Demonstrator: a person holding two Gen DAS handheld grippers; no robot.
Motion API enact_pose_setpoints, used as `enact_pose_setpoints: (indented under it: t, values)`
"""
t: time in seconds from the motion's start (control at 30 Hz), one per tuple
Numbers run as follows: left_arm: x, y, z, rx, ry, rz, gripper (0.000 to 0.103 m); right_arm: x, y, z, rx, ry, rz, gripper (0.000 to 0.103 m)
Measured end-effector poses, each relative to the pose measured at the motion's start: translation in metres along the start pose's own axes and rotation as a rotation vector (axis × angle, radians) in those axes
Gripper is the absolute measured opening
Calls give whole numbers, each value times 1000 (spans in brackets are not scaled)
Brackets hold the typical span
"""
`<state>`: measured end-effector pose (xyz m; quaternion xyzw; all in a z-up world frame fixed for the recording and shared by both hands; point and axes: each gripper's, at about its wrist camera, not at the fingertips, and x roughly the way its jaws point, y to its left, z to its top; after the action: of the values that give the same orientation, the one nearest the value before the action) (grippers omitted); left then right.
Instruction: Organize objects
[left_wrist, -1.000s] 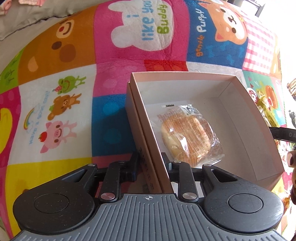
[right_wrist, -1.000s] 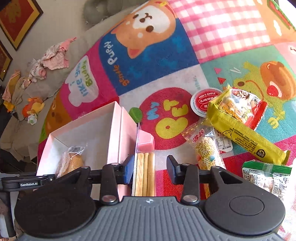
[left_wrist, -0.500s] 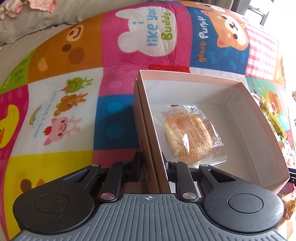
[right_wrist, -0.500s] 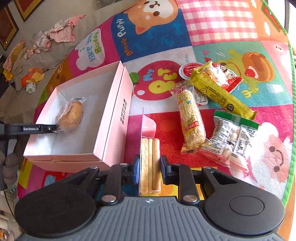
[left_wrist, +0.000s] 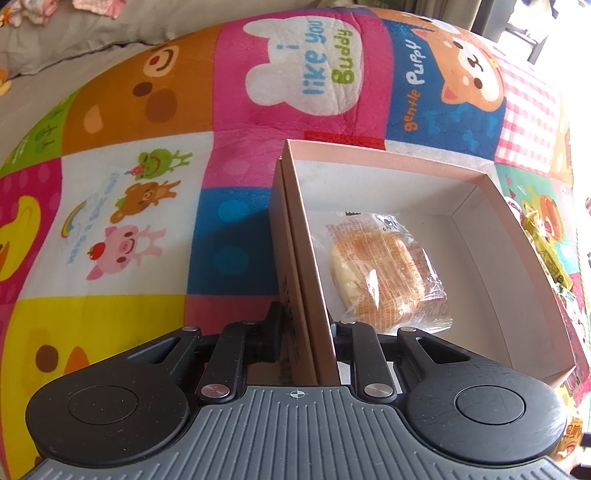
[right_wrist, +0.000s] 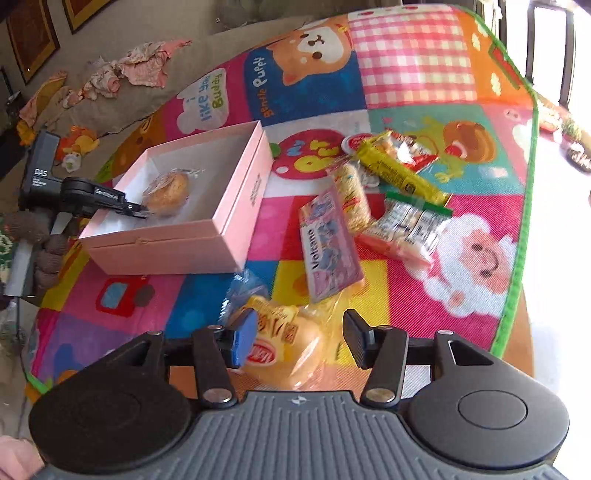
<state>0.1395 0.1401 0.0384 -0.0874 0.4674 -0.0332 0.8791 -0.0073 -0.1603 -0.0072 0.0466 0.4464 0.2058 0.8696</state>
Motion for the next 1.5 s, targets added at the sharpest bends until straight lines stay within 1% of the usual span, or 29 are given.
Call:
enact_pose_setpoints:
  t: [0.03,0.07,0.1,0.13,0.17,0.23,0.3,0.33,0.37,0.43,0.5,0.53,0.6,0.67,0.73,0.8,0.87,0.93,0.97,1.03,1.1,1.17,1.2,1.27,1.3,1.33,1.37,1.4,1.5]
  values:
    - [0,0,0,2,0,2,21,1,1,-6,27,18,56,56]
    - [0,-1,0,2,0,4,20,1,7,-13,40,34,112,55]
    - [0,-1,0,2,0,6,20,1,16,-20,34,45,163,56]
    - [0,-1,0,3,0,7,20,0,22,-23,20,45,184,58]
    - [0,-1,0,5,0,8,20,-1,33,-25,-18,41,184,59]
    - [0,-1,0,7,-1,7,20,-2,50,-28,-114,19,116,65]
    - [0,0,-1,7,-3,5,20,-1,69,-31,-255,-31,-5,70]
    - [0,0,-1,8,-4,4,20,2,76,-31,-311,-52,-50,71]
    - [0,0,-1,9,-5,4,20,5,80,-31,-355,-68,-80,71]
    - [0,1,-1,8,-6,3,21,12,81,-26,-402,-91,-96,75]
    - [0,1,-1,3,-6,1,21,20,79,-20,-405,-113,-105,78]
    - [0,1,-1,2,-6,2,21,24,77,-17,-398,-119,-98,82]
    - [0,0,-1,2,-6,3,20,32,71,-14,-371,-136,-68,85]
    - [0,0,-1,3,-3,5,20,39,67,-15,-346,-127,-49,85]
    - [0,-1,0,3,-2,7,20,43,66,-19,-289,-93,-35,87]
    - [0,-1,0,0,0,8,20,38,67,-23,-239,-81,-2,90]
    - [0,-1,1,-2,1,9,20,29,69,-30,-189,-62,79,90]
    - [0,-1,1,-1,1,8,20,23,72,-35,-184,-57,111,91]
    - [1,-1,0,0,0,8,20,21,76,-38,-203,-63,97,91]
    - [1,-1,0,2,-2,7,20,22,82,-42,-263,-82,32,91]
    - [0,0,0,3,-4,6,20,28,84,-43,-293,-84,-14,91]
    - [0,-1,-1,6,-6,7,20,34,85,-41,-297,-70,-11,91]
    - [0,-1,-1,8,-6,8,20,36,86,-41,-301,-64,-4,91]
    - [0,-1,-2,15,-8,11,20,38,89,-40,-313,-46,17,87]
    - [0,-2,-2,19,-9,11,20,38,90,-40,-315,-41,24,81]
    - [0,-2,-2,21,-10,11,20,37,92,-40,-323,-37,27,67]
    - [0,-1,-2,21,-11,11,20,36,93,-40,-329,-30,23,58]
    - [0,-1,-2,18,-11,10,20,34,93,-39,-332,-20,26,53]
    - [0,-1,-3,13,-13,10,20,26,92,-36,-322,21,72,52]
